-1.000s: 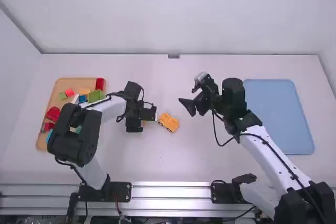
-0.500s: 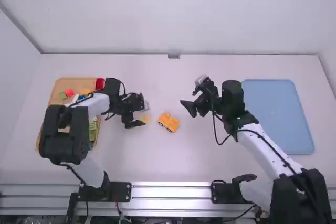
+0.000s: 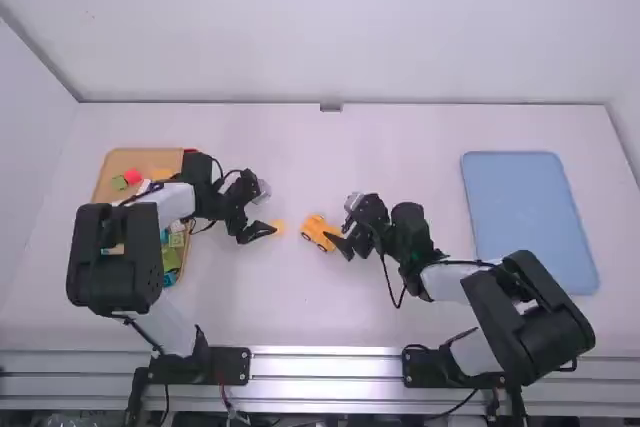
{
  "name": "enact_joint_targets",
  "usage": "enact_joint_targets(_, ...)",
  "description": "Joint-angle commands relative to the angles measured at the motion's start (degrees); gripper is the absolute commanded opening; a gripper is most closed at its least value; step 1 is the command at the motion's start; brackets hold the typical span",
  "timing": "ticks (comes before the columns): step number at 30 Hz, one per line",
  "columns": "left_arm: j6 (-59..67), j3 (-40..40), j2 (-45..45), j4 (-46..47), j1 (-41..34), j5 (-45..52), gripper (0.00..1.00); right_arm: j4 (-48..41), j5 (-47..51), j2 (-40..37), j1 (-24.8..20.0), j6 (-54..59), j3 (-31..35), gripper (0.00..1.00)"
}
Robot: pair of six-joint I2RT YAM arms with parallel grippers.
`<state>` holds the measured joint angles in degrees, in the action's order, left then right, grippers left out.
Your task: Assemble lego blocks to make yellow taxi
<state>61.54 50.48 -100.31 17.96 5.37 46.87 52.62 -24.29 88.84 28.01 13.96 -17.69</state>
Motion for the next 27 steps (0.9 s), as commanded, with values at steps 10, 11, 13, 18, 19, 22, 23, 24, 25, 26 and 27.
enact_joint_targets(10, -8.6, -0.3, 1.2, -3.2, -0.3, 1.7, 0.99, 14.8, 7.2, 20.8, 4.2, -2.6, -3.2, 0.98)
enact_joint_targets(11, -8.6, -0.3, 1.2, -3.2, -0.3, 1.7, 0.99, 15.9, 7.9, 22.1, 4.3, -2.6, -3.5, 0.98)
enact_joint_targets(13, -8.6, -0.3, 1.2, -3.3, -0.3, 1.8, 0.99, 19.3, 5.7, 26.0, 4.2, -2.5, -4.4, 0.97)
enact_joint_targets(18, -8.6, -0.3, 1.2, -3.5, -0.3, 1.7, 0.99, 23.0, 1.2, 32.2, 4.2, 0.0, -7.1, 0.98)
enact_joint_targets(19, -8.6, -0.3, 1.2, -3.4, -0.3, 1.7, 0.99, 23.1, 1.2, 32.6, 4.1, 0.1, -7.3, 0.98)
enact_joint_targets(22, -8.6, -0.3, 1.2, -2.6, -0.4, 1.5, 0.99, 23.1, -4.7, 35.3, 2.9, 4.9, -8.8, 0.98)
enact_joint_targets(23, -8.6, -0.3, 1.2, -2.4, -0.4, 1.2, 0.99, 22.9, -6.4, 35.4, 2.6, 6.1, -8.9, 0.96)
enact_joint_targets(24, -8.6, -0.3, 1.2, -2.2, -0.5, 0.6, 0.99, 22.4, -7.7, 35.5, 2.2, 7.3, -8.9, 0.92)
enact_joint_targets(25, -8.6, -0.3, 1.2, -1.8, -0.5, -0.3, 0.99, 21.7, -9.0, 35.5, 1.6, 8.8, -8.9, 0.87)
enact_joint_targets(26, -8.6, -0.3, 1.2, -1.7, -0.5, -0.4, 0.99, 21.5, -9.4, 35.5, 1.4, 9.3, -8.8, 0.87)
enact_joint_targets(27, -8.6, -0.3, 1.2, -1.4, -0.5, -1.0, 0.99, 21.6, -11.1, 35.5, 0.4, 11.3, -8.3, 0.85)
